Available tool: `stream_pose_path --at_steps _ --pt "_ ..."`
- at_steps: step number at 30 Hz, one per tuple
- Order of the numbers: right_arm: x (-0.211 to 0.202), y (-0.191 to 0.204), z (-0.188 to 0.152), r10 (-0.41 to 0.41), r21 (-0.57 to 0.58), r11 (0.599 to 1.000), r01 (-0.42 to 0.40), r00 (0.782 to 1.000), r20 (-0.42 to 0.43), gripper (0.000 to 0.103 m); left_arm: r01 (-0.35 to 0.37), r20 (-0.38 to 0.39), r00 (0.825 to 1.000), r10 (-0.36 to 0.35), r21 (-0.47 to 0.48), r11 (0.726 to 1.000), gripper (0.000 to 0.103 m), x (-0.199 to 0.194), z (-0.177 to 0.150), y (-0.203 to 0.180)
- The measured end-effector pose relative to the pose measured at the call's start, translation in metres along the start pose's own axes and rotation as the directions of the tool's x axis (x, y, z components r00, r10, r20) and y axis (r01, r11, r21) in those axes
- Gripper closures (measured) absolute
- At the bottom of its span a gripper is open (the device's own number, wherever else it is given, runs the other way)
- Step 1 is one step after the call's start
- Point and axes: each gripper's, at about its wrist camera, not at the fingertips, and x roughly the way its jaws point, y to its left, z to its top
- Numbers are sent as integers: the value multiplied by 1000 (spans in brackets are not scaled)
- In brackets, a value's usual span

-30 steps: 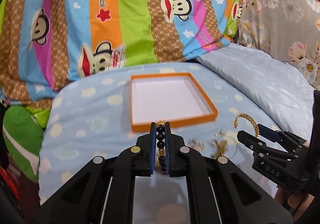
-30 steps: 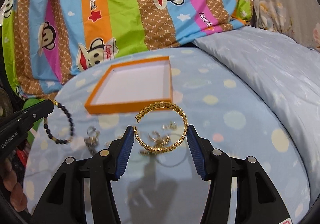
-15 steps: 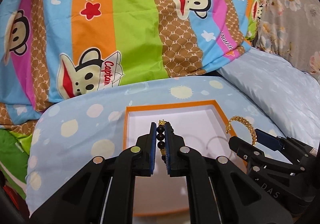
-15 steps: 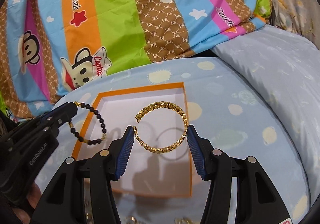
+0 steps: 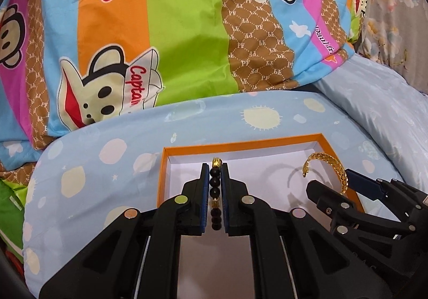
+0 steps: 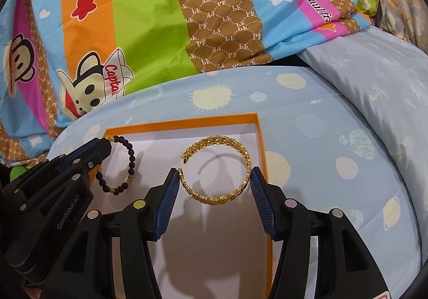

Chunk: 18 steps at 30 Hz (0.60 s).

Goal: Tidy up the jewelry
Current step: 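Carry both bracelets into the orange box and open both tools, then lift both open tools out of the orange box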

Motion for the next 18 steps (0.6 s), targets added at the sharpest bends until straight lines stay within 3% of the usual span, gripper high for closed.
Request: stream_pose_path --at_steps 3,5,8,18 --pt "-2 1 -1 -15 -11 1000 15 1000 17 41 -7 1 1000 7 -1 1000 91 2 -1 0" --pt "-5 1 -3 -21 -13 1000 22 999 25 41 -14 6 1000 14 -3 1000 80 1 -2 0" --pt "-15 -1 -6 -23 -4 1000 23 999 42 41 -18 17 1000 18 -6 1000 73 -5 -3 -1" --pt "-84 -9 -56 -48 13 999 47 991 122 37 -4 56 998 5 -3 1000 69 -66 -22 -3"
